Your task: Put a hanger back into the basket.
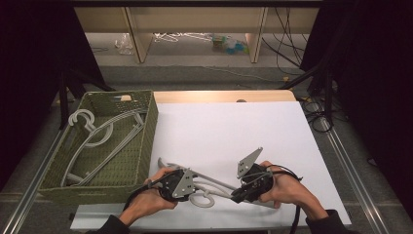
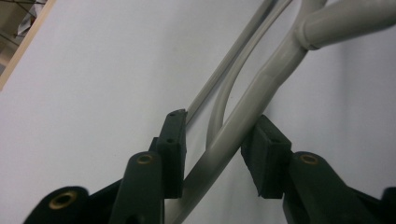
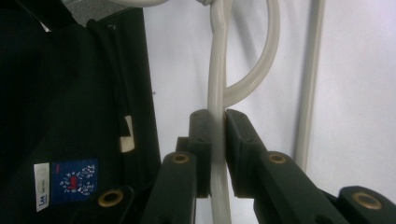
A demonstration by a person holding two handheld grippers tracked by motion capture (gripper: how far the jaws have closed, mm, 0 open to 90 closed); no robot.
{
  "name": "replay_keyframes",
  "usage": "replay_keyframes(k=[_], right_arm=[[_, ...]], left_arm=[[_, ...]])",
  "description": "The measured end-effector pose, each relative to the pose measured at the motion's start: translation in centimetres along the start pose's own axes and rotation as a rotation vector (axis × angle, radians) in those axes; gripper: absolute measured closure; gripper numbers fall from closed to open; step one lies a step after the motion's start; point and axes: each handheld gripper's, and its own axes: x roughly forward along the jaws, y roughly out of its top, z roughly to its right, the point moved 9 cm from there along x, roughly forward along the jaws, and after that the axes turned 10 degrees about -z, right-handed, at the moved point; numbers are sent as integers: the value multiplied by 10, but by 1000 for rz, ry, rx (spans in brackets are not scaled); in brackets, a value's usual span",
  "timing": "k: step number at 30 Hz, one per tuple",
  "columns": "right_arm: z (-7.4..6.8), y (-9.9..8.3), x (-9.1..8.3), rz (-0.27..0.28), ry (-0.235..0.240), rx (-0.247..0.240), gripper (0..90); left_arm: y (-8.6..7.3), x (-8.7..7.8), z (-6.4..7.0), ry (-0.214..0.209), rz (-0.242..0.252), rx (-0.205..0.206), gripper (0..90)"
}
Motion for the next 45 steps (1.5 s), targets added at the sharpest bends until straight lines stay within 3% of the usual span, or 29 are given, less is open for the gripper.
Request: replay_keyframes(k=[4,9,15,19,24,25,29,31,32,34,39,45], right_arm=[[2,1,-8,28,-13,-7,813],[8,3,-18,71,-45,31,763],[17,4,-23,112,-87,62,701],[23,7,-27,153,-114,97,607],[33,18,-40,254,-208,154,475],[33,19,-43,274,-209,151,463],[36,22,-51,307,-261,170,408],[36,22,-53,314,-268,175,411],[35,22,-53,317,-268,170,409],[34,23,-55,325,-277,178,398],[28,22,-54,330,-270,169,398],[17,21,-49,347,-256,162,396]], left_arm=[[5,-8,-1,-4,4,16,663],[10,-16,0,-16,-7,16,709],[12,-20,3,-56,-29,-70,727],[14,-25,-2,-72,-22,-138,729],[17,-31,-7,-87,-3,-209,747],[17,-32,-8,-94,-3,-213,749],[18,-35,-4,-152,3,-274,778],[17,-35,-3,-195,13,-332,788],[13,-34,-4,-183,-14,-310,788],[9,-32,-4,-201,-13,-362,789],[0,-36,-10,-208,-34,-403,789],[-4,-48,-17,-190,-27,-403,789]])
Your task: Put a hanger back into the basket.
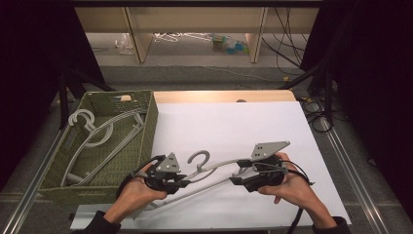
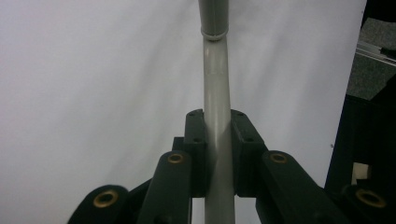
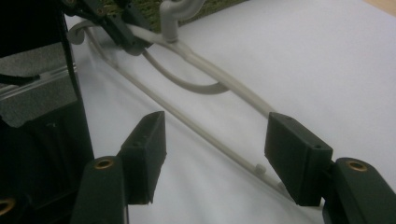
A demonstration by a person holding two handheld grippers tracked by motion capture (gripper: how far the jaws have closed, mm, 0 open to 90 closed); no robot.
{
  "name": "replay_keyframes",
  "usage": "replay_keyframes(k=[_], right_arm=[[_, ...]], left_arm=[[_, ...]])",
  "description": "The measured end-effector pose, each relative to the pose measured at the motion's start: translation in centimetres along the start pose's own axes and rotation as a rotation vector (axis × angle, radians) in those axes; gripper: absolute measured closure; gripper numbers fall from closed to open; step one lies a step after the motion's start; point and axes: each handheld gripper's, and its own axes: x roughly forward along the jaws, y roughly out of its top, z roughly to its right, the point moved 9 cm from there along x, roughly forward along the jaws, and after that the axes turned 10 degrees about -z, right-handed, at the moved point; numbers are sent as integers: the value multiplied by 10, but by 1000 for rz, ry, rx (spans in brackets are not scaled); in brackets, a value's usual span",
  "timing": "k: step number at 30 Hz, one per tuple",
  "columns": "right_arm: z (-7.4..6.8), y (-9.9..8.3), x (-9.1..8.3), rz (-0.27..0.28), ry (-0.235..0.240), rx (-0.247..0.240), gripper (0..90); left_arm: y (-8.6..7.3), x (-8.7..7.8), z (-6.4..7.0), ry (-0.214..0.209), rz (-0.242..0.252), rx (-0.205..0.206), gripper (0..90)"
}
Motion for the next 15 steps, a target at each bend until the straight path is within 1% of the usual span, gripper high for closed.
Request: replay_keyframes(k=[2,3,5,6,7,8,9,11,12,13,14,15], right_arm=[[-3,-2,-1,8,1,6,385],[-5,-3,-1,8,6,10,382],[-7,-6,-1,16,6,17,372],[-7,-7,-1,18,1,19,367],[-8,-9,-1,16,8,28,363],[-8,-11,-1,23,8,33,358],[-8,-12,-1,30,8,41,355],[-8,-13,-2,55,7,53,343],[-8,-14,-2,65,8,57,336],[-9,-15,-3,72,13,62,330],[-9,-17,-3,79,7,69,329],[-9,-18,-3,89,8,70,324]], left_arm=[[3,-7,-2,13,22,-13,789],[4,-11,-4,23,29,-10,789],[6,-19,-5,24,55,-29,789],[8,-23,-7,27,64,-32,789],[9,-27,-8,29,78,-44,789],[10,-32,-9,35,85,-47,789],[11,-37,-10,34,100,-55,789],[16,-46,-10,24,149,-96,789],[18,-52,-11,28,159,-101,789],[19,-59,-11,22,173,-99,789],[22,-65,-11,17,198,-118,789],[24,-72,-11,14,210,-122,789]])
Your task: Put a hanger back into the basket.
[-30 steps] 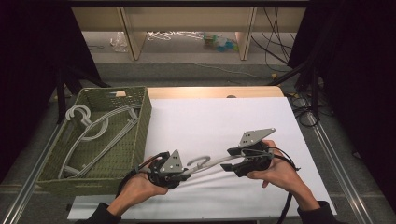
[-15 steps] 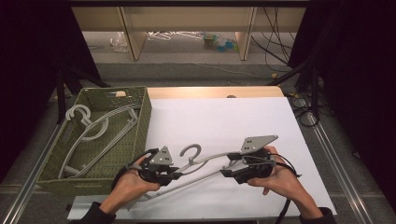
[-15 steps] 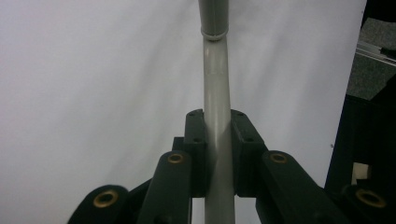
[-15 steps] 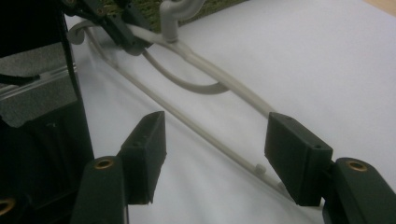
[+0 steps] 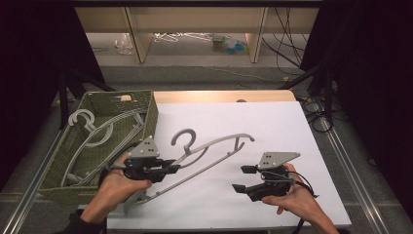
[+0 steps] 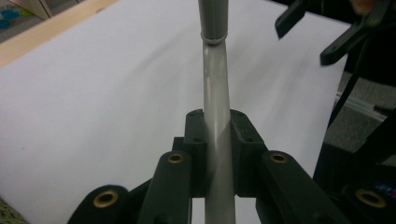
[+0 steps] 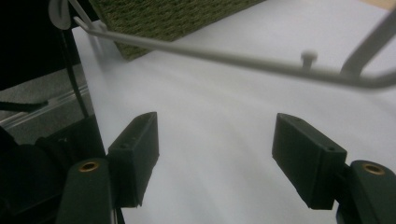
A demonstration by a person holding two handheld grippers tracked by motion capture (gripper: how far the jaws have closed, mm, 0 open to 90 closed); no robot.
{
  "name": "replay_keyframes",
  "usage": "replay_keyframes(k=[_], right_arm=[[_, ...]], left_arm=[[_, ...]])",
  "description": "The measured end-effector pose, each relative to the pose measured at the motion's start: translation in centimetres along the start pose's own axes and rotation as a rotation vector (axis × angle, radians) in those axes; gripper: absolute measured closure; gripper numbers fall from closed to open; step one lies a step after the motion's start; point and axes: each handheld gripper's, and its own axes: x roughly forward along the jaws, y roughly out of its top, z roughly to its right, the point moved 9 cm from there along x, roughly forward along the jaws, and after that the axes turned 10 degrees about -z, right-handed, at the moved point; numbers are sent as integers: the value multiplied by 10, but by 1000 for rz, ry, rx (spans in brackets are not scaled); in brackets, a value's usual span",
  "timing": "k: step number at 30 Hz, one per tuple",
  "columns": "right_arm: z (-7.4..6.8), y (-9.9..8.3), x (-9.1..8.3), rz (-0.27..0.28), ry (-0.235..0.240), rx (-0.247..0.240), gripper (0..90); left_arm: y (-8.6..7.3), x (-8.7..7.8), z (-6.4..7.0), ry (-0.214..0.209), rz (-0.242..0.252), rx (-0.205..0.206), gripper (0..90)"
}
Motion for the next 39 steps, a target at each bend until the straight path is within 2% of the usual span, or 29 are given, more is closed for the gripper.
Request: replay_keyframes(k=[6,9,10,11,15,16,18,19,20,21,22,23,24,26,27,30,32,34,36,37,39], right_arm=[[2,-10,0,9,-14,27,298],[2,-12,1,7,-12,23,297],[2,-13,1,5,-10,29,297],[1,-14,2,-1,-4,27,298],[0,-15,3,-6,-3,22,298],[0,-16,3,-7,-3,26,298],[1,-16,3,-10,-4,32,298],[1,-16,3,-7,-6,31,298],[1,-16,3,-9,-3,35,298],[1,-17,3,-8,-4,33,298],[2,-17,3,-7,-6,31,298],[2,-17,3,-9,-6,35,298],[2,-18,4,-10,-5,35,298],[2,-19,4,-16,-1,39,298],[2,-19,4,-17,-1,39,298],[4,-19,5,-17,-7,37,298],[4,-19,5,-17,-6,37,297],[3,-19,5,-15,-4,31,297],[4,-19,4,-15,0,32,292],[4,-19,4,-16,0,41,290],[5,-19,3,-13,-4,43,288]], left_arm=[[19,-38,-9,51,51,6,789],[22,-53,-15,78,42,6,789],[23,-57,-19,92,48,15,789],[22,-63,-23,115,28,-2,789],[22,-85,-45,184,41,1,789],[20,-91,-52,201,24,5,789],[17,-100,-66,239,34,-7,789],[13,-105,-72,253,15,-32,789],[12,-108,-80,273,35,-59,789],[8,-113,-88,291,22,-68,789],[7,-116,-96,297,40,-65,789],[1,-121,-102,314,12,-92,789],[2,-123,-111,332,45,-91,790],[-5,-130,-126,352,37,-107,789],[-6,-132,-132,360,56,-121,789],[-13,-140,-149,391,67,-145,789],[-18,-143,-159,415,71,-157,789],[-26,-143,-169,443,52,-155,789],[-35,-141,-177,453,42,-175,789],[-40,-140,-182,458,28,-170,789],[-48,-138,-189,462,30,-199,789]])
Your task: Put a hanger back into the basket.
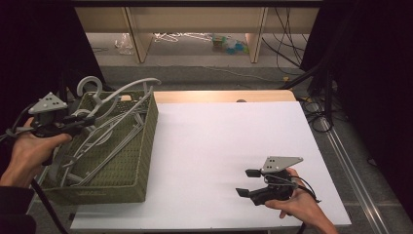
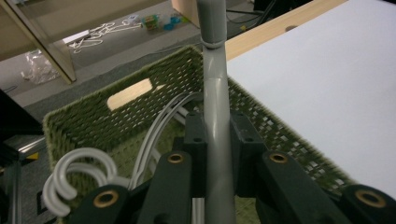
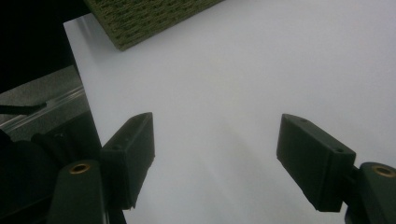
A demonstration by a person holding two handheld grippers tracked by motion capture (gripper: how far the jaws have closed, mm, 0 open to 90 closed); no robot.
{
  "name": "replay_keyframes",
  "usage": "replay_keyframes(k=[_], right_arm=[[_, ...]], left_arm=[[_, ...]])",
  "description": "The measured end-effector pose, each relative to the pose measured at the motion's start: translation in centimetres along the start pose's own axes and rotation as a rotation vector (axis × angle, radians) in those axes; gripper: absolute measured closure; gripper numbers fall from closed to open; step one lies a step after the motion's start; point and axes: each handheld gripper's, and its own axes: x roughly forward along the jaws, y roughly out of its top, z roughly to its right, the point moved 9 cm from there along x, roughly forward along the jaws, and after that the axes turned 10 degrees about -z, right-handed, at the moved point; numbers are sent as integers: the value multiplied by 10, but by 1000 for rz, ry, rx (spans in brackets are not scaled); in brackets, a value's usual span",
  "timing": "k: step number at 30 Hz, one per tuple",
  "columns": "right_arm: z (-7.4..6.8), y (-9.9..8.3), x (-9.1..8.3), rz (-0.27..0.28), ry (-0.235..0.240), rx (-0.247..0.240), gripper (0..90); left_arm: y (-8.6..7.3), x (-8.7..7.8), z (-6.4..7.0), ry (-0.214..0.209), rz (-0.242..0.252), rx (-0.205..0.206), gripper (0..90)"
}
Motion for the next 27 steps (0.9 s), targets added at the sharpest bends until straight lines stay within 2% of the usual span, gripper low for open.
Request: replay_keyframes(k=[8,11,12,13,14,16,17,18,23,24,27], right_arm=[[-1,-1,3,-10,4,-3,287],[0,-1,2,-11,1,3,287],[0,-2,2,-13,1,1,287],[0,-2,2,-16,4,3,287],[-1,-2,2,-18,6,8,286],[0,-2,2,-16,0,-1,287],[0,-2,2,-18,3,2,287],[0,-2,2,-17,2,2,287],[1,-3,3,-17,2,4,287],[2,-3,3,-18,3,7,287],[2,-3,3,-21,3,7,287]], left_arm=[[-20,7,-23,41,-36,-21,789],[-26,10,-27,49,-55,-28,789],[-31,9,-31,59,-97,20,789],[-32,10,-31,57,-103,17,789],[-32,13,-29,56,-85,-10,789],[-37,14,-30,53,-118,16,789],[-37,18,-29,52,-100,-2,789],[-40,18,-30,50,-128,23,789],[-44,31,-31,38,-163,20,788],[-44,35,-30,31,-148,4,789],[-47,46,-28,20,-162,9,789]])
